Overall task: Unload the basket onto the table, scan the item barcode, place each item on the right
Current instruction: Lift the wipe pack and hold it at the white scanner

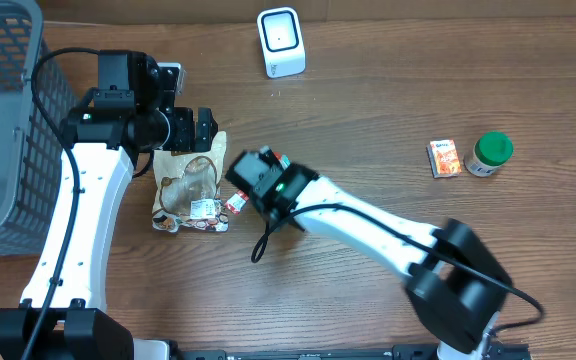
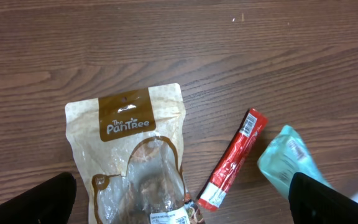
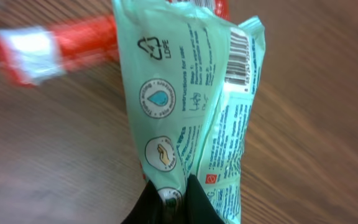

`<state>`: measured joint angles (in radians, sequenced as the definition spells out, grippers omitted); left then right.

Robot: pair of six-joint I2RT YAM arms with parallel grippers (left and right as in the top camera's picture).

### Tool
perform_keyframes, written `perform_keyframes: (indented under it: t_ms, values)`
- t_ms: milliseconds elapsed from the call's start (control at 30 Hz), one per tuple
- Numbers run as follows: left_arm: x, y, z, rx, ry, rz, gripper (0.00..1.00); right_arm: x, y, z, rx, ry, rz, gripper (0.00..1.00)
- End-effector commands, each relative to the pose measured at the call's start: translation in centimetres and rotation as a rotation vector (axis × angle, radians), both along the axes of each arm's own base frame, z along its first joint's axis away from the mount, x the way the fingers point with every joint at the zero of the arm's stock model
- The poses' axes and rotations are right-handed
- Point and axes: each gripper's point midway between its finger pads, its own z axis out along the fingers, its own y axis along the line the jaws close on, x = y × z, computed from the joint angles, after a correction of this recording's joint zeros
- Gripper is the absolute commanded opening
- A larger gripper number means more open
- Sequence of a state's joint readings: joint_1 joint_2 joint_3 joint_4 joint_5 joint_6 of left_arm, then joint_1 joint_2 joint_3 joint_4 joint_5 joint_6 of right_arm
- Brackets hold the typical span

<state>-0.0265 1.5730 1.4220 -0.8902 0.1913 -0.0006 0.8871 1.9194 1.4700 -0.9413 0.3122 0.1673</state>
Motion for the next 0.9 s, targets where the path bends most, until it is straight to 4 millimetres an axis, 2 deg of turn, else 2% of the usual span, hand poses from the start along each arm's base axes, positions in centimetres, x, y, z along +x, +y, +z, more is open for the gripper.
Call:
perform_keyframes:
  t_ms: [0, 133, 200, 333, 433, 533, 667, 767, 867]
  values:
    - [0.3, -0.1, 0.0, -0.013, -0.001, 0.005, 1.00, 1.0, 2.2, 9.3, 0.192, -0.075, 0.099, 0.04]
    - [0.3, -0.2, 0.0, -0.013, -0.001, 0.004, 1.00, 0.6, 3.4, 15.0, 0.334, -0.024, 0.161, 0.04]
    - [0.3, -0.1, 0.0, -0.013, -0.001, 0.005, 1.00, 0.7, 4.1, 18.8, 0.476, 0.005, 0.184, 0.04]
    - [0.3, -0.1, 0.0, -0.013, -0.001, 0.005, 1.00, 2.0, 3.6, 23.3, 0.673, 0.036, 0.193, 0.03]
    - [0.3, -0.2, 0.0, -0.013, -0.001, 0.004, 1.00, 3.3, 2.5, 25.1, 0.811, 0.082, 0.175, 0.03]
    - [0.3, -0.1, 0.0, -0.013, -0.001, 0.005, 1.00, 6.3, 0.8, 26.4, 0.933, 0.083, 0.103, 0.03]
    - [0.3, -0.1, 0.0, -0.013, -0.001, 0.005, 1.00, 9.5, 0.1, 28.9, 1.175, 0.136, 0.133, 0.03]
    - [0.3, -0.1, 0.0, -0.013, -0.001, 0.005, 1.00, 11.7, 0.0, 29.9, 1.326, 0.197, 0.172, 0.03]
    - [0.3, -0.1, 0.0, -0.013, -0.001, 0.005, 1.00, 14.2, 0.2, 29.4, 1.424, 0.244, 0.214, 0.03]
